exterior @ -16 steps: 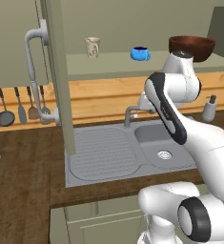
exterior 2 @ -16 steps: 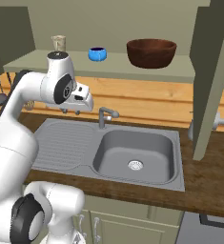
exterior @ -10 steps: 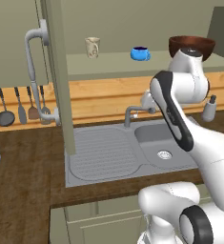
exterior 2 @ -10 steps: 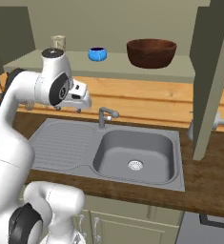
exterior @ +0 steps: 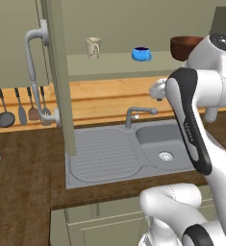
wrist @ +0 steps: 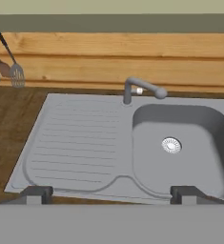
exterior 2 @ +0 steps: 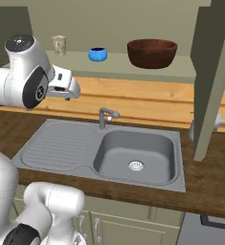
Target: Gather all objects into one cabinet and sort the glasses and bowls to opposite sides.
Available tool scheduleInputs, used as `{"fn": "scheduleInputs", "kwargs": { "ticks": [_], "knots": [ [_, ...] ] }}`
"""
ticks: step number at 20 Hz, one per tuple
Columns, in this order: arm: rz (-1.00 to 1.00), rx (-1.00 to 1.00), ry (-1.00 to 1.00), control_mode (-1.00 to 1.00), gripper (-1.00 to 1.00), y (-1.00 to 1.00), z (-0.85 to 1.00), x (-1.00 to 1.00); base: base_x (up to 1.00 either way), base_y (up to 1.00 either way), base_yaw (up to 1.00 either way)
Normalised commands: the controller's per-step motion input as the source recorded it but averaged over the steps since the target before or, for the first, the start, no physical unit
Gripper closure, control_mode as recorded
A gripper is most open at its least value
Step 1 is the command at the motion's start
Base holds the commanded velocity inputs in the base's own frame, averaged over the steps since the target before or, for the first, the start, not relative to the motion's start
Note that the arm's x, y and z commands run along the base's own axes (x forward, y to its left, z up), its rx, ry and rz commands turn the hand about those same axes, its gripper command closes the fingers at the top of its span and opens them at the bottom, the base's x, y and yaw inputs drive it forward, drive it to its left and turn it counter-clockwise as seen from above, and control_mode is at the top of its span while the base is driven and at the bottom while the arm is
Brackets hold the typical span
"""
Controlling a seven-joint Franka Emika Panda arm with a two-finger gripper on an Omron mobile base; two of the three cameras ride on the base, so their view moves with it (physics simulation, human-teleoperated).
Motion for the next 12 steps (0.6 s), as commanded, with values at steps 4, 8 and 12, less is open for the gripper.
{"fn": "scheduleInputs", "kwargs": {
  "ticks": [4,8,12],
  "knots": [
    [0.06,-0.03,0.00,-1.00,-1.00,0.03,0.04,-0.35,0.00,0.00,0.00],
    [0.00,-0.01,0.00,-1.00,-1.00,0.00,0.00,-0.12,0.00,0.00,0.00],
    [0.00,-0.02,0.00,-1.00,-1.00,0.01,-0.03,-0.05,0.00,0.00,0.00]
  ]
}}
